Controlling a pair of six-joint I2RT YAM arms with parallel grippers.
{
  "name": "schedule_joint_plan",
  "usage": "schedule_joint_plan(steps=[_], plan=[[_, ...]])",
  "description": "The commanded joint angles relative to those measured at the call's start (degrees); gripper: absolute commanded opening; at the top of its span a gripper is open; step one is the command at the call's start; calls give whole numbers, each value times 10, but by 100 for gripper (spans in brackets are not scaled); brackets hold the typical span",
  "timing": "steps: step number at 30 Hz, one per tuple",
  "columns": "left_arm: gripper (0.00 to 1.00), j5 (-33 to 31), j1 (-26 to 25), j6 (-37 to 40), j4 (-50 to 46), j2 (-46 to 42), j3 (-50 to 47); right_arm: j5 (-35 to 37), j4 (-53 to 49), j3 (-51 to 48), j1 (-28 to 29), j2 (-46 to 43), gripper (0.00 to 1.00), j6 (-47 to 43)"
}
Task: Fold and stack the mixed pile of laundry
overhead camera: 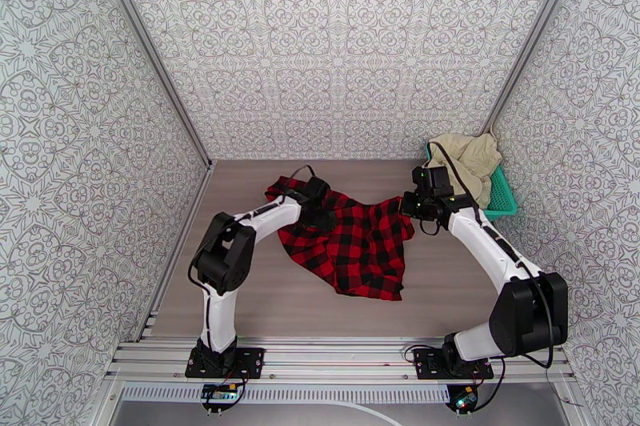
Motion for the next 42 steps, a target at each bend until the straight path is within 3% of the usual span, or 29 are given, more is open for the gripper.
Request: schedule_joint_plan(steps=[1,3,7,11,17,24,28,33,42], plan=[[78,-16,-17,-9,-17,-21,-26,3,12,-17,-5,7,0,2],[68,-9,-21,-8,-16,-18,-29,-1,16,-19,-5,12,0,2],[25,-21,-24,-10,-9,-34,-39,-10,22,-17,-5,21,0,7],[2,-36,-9,-8,17,-104,-73,-13,22,-8,-6,20,0,10],[0,-7,65,-4,73,-284,-170,-8,15,26,-15,12,0,7],[0,49,231,-10,96,-544,-307,-8,2,93,-36,-9,0,7],[0,103,303,-13,105,-642,-338,-7,-2,149,-38,-28,0,11],[0,131,323,10,120,-702,-282,23,-25,229,-38,-72,0,0],[0,189,315,79,91,-685,-12,105,-65,332,-38,-215,0,-35]])
